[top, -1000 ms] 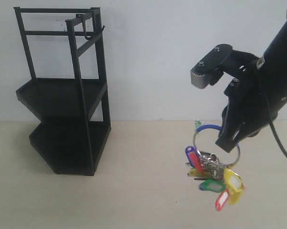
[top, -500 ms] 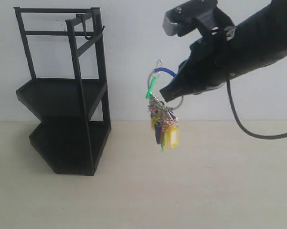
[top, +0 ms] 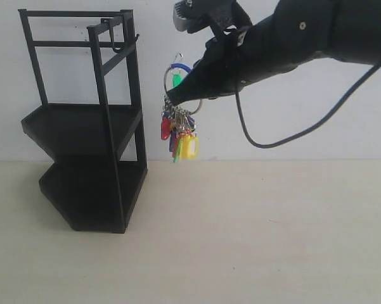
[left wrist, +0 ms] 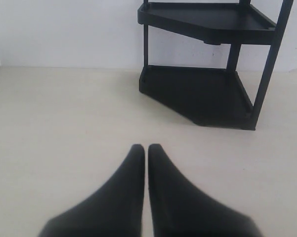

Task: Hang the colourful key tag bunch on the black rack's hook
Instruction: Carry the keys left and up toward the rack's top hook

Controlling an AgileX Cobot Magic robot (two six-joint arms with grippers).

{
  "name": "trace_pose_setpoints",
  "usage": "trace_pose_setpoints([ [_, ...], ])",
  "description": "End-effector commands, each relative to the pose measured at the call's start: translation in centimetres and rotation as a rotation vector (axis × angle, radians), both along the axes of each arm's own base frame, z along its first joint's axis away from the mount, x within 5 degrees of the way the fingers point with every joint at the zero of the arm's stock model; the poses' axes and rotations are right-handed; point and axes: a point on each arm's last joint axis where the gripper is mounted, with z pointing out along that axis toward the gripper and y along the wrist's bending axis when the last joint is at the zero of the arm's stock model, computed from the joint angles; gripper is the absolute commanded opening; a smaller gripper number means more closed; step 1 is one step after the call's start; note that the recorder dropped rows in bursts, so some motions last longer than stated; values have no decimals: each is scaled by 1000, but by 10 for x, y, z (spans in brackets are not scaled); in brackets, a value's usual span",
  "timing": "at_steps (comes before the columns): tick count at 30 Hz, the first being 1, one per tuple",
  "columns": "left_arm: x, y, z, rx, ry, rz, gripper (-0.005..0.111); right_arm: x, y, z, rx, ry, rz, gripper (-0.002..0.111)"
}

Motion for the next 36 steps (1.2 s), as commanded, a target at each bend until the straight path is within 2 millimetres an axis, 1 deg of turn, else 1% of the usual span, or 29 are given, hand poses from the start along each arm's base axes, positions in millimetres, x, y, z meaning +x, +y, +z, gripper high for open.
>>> trace_pose_setpoints([
  [1,0,0,1,-3,-1,2,4,9,16,18,46,-105,18,0],
  [2,0,0,1,-3,-1,2,4,10,20,19,48,-124,25,0],
  [5,0,0,1,-3,-1,2,4,17,26,20,75,-151,22,0],
  [9,0,0,1,-3,-1,2,4,23,29,18,91,-193,19,0],
  [12,0,0,1,-3,-1,2,4,26,30,19,129,-240,14,0],
  [15,0,0,1,-3,-1,2,4,29,34,15,145,-252,13,0],
  [21,0,0,1,-3,-1,2,4,22,45,14,137,-259,47,0],
  [24,0,0,1,-3,-1,2,4,15,56,16,144,-274,75,0],
  [31,0,0,1,-3,-1,2,4,14,56,13,128,-253,79,0],
  [36,0,0,1,-3,-1,2,4,6,66,12,120,-248,109,0],
])
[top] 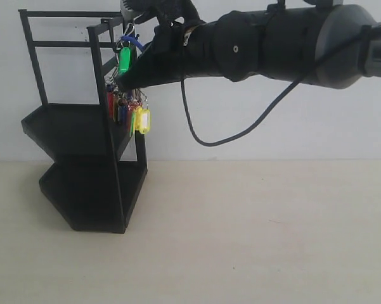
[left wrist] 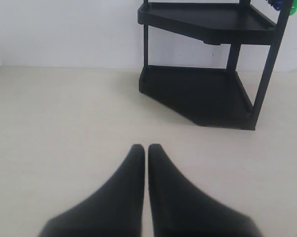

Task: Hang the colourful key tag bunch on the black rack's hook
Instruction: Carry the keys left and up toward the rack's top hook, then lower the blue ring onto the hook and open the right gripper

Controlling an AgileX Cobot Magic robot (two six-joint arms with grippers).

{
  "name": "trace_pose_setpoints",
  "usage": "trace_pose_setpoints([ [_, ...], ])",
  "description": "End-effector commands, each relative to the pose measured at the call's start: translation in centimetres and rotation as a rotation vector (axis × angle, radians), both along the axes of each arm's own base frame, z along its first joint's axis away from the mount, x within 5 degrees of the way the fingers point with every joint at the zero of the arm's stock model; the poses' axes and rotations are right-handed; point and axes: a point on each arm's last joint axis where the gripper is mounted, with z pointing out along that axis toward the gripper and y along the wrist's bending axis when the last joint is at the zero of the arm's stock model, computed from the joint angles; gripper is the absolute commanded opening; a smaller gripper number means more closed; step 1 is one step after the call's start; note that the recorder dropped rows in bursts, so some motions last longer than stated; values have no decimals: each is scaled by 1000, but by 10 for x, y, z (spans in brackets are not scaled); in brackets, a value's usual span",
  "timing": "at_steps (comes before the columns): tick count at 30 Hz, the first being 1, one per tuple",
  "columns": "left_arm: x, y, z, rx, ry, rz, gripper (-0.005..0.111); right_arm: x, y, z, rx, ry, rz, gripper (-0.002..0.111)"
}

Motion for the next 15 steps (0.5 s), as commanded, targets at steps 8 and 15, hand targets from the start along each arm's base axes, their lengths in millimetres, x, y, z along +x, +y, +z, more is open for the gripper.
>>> trace_pose_setpoints([
  [8,0,0,1,-3,-1,2,4,-7,5,7,-16,-2,21,45],
  [15,0,0,1,-3,-1,2,4,-8,4,5,-27,25,20,66],
])
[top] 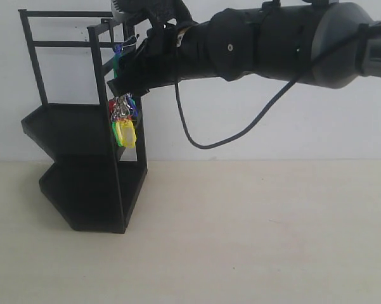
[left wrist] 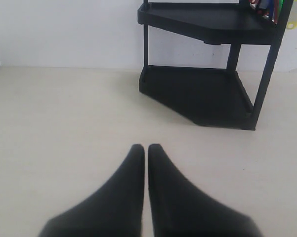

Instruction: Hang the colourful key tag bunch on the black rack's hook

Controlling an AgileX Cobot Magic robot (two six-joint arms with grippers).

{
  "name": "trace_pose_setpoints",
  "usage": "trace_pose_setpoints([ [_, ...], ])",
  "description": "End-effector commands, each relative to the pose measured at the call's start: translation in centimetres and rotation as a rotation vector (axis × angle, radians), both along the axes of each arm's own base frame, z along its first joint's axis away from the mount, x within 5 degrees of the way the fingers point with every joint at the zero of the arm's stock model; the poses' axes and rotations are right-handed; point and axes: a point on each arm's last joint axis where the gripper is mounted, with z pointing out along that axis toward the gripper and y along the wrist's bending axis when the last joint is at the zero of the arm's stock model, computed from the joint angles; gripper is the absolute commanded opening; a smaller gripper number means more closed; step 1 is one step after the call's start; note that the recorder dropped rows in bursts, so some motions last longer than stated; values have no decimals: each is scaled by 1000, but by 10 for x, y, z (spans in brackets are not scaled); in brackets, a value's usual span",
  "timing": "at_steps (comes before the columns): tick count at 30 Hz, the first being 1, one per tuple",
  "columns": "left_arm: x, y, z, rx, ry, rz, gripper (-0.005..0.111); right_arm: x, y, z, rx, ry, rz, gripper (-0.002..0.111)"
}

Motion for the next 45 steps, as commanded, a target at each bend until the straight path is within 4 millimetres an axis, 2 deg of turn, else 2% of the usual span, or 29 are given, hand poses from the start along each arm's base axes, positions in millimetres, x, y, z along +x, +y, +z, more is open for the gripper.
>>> trace_pose_setpoints([
  [1,0,0,1,-3,-1,2,4,-3,-2,6,-8,11,2,65],
  [10,0,0,1,-3,-1,2,4,-16,-11,13,-49,123,-7,61],
  [13,0,0,1,-3,-1,2,4,-20,-14,9,-91,191,-10,46],
  [19,0,0,1,-3,-1,2,4,-27,-17,-4,-151,351,-6,-1],
  [25,0,0,1,-3,-1,2,4,-37,-22,-18,-220,515,-16,0],
  [31,0,0,1,-3,-1,2,4,-53,-33,-52,-180,611,-48,0],
  [35,0,0,1,-3,-1,2,4,-76,-49,-70,-167,659,-61,0],
  [40,0,0,1,-3,-1,2,4,-105,-71,-70,-124,673,-68,0],
  [45,0,0,1,-3,-1,2,4,-134,-86,-77,-101,864,-101,0],
])
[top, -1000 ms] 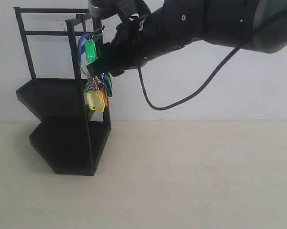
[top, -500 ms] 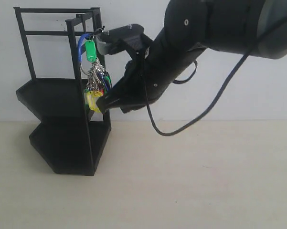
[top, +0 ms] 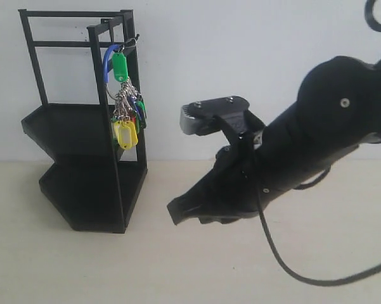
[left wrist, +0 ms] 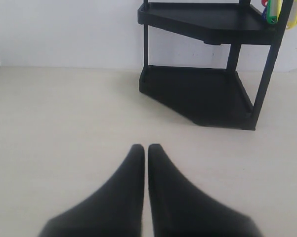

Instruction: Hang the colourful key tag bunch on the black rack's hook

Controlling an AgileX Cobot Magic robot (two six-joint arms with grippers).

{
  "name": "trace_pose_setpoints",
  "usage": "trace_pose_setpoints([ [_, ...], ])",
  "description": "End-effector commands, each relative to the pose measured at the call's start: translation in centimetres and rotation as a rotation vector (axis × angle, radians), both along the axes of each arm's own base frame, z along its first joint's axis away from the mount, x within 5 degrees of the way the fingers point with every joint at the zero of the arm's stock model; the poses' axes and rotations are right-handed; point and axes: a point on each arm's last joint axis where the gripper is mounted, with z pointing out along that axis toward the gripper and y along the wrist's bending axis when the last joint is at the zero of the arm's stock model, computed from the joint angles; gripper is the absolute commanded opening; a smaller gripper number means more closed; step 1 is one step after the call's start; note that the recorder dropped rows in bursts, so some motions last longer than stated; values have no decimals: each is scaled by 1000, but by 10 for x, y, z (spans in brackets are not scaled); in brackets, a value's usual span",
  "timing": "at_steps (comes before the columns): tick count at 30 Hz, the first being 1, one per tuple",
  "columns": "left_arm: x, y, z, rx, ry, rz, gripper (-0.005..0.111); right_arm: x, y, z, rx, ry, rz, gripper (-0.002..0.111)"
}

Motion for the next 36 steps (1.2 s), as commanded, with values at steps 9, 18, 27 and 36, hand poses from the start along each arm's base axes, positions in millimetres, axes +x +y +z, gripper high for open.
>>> trace_pose_setpoints([
  [9,0,0,1,-3,-1,2,4,-22,-11,-5,-34,156,0,0],
  [18,0,0,1,-3,-1,2,4,-22,-12,-9,-30,150,-8,0],
  [27,0,0,1,-3,-1,2,4,-71,-63,-20,148,-120,-114,0],
  [36,0,0,1,-3,-1,2,4,-134,-142,-30,334,-405,-289,0],
])
